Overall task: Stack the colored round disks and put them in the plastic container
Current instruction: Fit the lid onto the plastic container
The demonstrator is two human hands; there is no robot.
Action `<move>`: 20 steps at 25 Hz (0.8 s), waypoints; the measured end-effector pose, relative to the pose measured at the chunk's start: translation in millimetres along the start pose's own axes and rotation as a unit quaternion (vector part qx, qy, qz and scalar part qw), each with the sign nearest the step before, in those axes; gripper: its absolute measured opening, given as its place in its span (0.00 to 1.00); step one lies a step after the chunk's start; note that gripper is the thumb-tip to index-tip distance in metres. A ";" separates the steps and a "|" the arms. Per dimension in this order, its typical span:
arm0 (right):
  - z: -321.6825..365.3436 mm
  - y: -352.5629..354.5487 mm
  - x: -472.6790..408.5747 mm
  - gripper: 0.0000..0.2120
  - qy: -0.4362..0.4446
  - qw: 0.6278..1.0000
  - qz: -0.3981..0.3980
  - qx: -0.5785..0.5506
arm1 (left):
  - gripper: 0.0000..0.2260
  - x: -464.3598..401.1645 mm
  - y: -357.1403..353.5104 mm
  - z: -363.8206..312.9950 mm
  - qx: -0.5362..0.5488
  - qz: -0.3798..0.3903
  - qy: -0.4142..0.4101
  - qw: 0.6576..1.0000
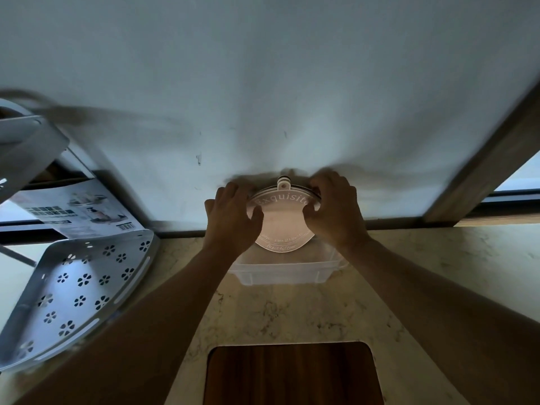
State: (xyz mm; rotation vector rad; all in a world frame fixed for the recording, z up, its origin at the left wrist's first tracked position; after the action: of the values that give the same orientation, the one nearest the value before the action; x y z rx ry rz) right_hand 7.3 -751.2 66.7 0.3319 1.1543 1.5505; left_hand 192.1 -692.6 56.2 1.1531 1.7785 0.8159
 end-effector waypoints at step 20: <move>-1.0 -1.0 -0.4 0.09 0.018 0.998 -0.012 -0.058 | 0.10 1.2 -0.7 -3.3 0.013 0.021 -0.015 1.000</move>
State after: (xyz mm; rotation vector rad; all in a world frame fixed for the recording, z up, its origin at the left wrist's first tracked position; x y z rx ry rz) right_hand 7.3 -752.1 65.6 0.2126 1.0870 1.6018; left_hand 188.5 -692.0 56.7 1.2174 1.7513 0.7981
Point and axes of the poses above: each hand's wrist, its own x-axis away from the middle knuckle, its own y-axis out of the back of the hand, z = x × y, the point moved 7 cm from there along -x, towards the middle knuckle, and after that the axes turned 3 degrees about z, right-handed, at the moved point
